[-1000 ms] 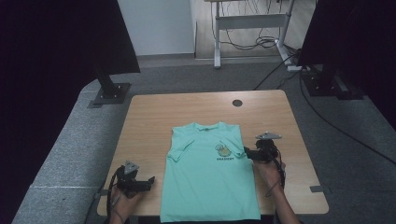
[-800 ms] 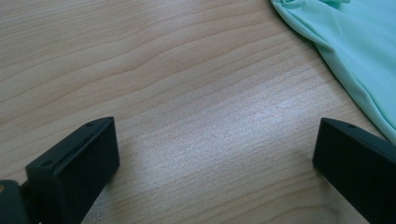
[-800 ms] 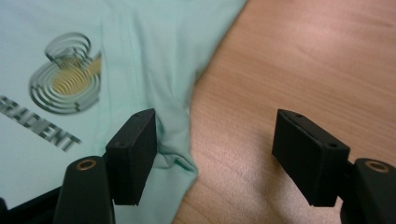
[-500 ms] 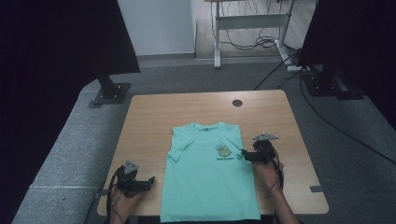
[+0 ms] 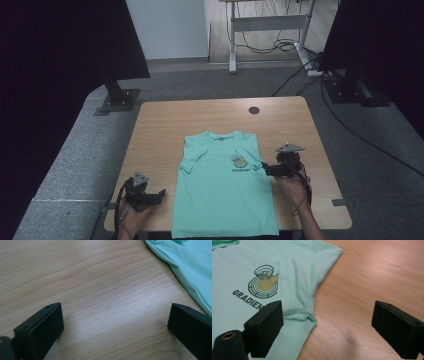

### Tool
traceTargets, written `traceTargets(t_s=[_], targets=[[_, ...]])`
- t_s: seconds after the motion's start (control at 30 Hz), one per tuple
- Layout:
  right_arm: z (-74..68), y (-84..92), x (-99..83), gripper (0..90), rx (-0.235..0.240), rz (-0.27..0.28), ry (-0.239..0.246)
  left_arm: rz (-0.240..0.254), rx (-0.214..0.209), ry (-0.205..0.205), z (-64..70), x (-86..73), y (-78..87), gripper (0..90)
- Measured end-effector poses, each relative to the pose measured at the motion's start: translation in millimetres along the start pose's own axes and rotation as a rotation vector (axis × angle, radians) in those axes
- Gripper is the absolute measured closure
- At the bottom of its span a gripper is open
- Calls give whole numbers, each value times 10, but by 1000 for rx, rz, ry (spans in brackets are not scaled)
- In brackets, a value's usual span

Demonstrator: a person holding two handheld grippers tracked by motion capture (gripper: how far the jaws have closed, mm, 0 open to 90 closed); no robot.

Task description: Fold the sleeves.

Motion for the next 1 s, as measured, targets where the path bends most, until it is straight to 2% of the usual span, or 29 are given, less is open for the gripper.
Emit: traceTargets(t_s=[0.27,0.57,1.0], targets=[[31,182,-129,80,1,13,-6,0,0,0,0,0,0,4],[103,332,-391,79,-19,21,-28,-1,-1,-2,2,-6,3,4],[104,383,-844,79,-39,-20,-47,-1,0,-2,3,-8,5,4]])
Point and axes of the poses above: each handheld gripper's, and its own axes: y roughly backward along the jaws, x roughly out of its top, z roughly to its right, the point moved 8 cm from there along -y, roughly forward along the jaws, and after that the axes turned 10 degrees about -z, right-handed, at the moved point
